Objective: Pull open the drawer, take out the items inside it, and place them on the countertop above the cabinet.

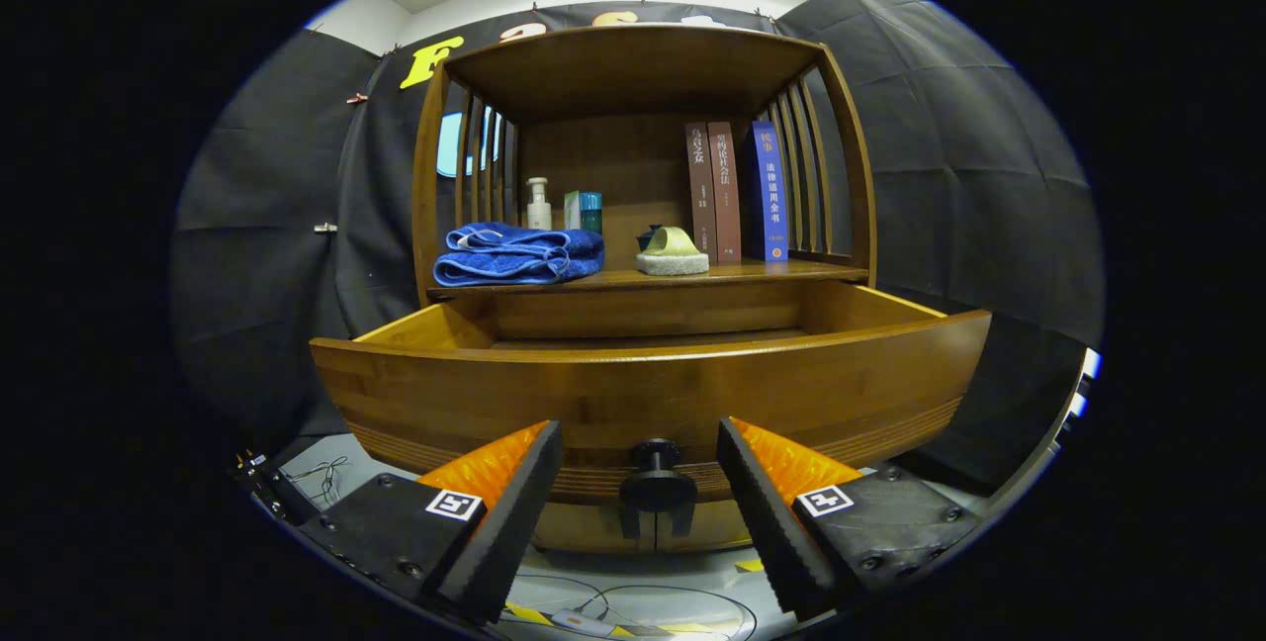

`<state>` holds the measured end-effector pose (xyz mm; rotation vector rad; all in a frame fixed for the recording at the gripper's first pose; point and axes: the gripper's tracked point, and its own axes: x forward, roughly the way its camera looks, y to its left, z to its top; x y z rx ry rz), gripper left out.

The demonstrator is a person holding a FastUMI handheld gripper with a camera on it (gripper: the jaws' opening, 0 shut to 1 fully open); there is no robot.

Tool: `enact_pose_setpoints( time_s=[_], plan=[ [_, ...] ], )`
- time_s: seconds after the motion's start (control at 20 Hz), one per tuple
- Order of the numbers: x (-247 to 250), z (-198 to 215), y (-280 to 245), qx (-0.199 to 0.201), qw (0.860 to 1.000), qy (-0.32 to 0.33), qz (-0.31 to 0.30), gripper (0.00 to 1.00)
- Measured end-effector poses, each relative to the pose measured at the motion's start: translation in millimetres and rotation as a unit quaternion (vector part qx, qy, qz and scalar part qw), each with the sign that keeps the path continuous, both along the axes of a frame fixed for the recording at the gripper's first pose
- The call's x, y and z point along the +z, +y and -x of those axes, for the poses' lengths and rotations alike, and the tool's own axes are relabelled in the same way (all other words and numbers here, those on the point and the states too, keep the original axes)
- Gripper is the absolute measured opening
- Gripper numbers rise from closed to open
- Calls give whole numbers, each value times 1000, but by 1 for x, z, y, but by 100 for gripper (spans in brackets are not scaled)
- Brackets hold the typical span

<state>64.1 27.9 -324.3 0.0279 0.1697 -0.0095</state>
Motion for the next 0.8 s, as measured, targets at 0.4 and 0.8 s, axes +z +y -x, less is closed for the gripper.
enact_pose_setpoints(
  time_s=[0.4, 0.8],
  plan=[
    [-11, -9, -10, -13, 1000, 21, 3, 99],
    [-7, -62, -13, -3, 1000, 15, 11, 100]
  ],
)
